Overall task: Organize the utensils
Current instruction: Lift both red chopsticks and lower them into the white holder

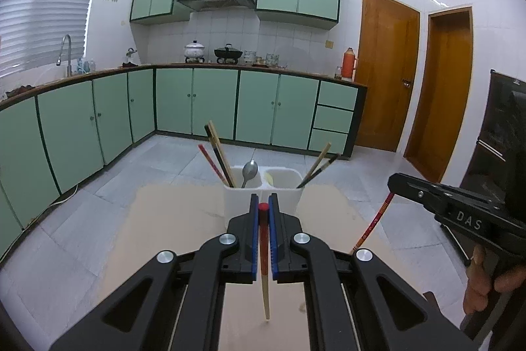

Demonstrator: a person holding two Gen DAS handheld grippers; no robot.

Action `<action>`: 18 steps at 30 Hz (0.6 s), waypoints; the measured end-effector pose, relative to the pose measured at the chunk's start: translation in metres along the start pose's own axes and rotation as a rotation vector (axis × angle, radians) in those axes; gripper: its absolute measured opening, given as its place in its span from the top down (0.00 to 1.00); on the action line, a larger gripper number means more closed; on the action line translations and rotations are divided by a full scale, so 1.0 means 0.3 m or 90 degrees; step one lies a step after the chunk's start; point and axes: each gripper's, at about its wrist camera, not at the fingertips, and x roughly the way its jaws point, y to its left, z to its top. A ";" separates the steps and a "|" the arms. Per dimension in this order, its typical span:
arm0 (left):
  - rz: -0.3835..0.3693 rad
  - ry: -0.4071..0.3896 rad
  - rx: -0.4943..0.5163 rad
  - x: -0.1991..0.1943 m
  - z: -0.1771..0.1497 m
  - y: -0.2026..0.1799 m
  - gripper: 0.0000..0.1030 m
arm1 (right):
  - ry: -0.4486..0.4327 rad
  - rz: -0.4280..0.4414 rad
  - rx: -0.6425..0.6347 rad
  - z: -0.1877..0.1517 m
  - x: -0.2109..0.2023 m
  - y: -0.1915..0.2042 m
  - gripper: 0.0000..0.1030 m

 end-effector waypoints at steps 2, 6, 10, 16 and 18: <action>-0.001 -0.005 0.001 0.000 0.016 0.003 0.95 | -0.002 0.007 -0.007 0.030 0.006 0.005 0.95; -0.006 -0.021 0.008 0.003 0.070 0.008 0.95 | -0.014 0.024 -0.014 0.095 0.011 0.008 0.95; -0.010 -0.052 0.016 0.013 0.152 0.005 0.95 | -0.039 0.023 -0.033 0.181 0.015 0.022 0.95; -0.012 -0.115 0.021 0.047 0.307 0.000 0.95 | -0.091 0.014 -0.047 0.354 0.040 0.018 0.95; -0.010 -0.132 0.027 0.066 0.353 -0.006 0.95 | -0.101 0.008 -0.049 0.403 0.055 0.005 0.95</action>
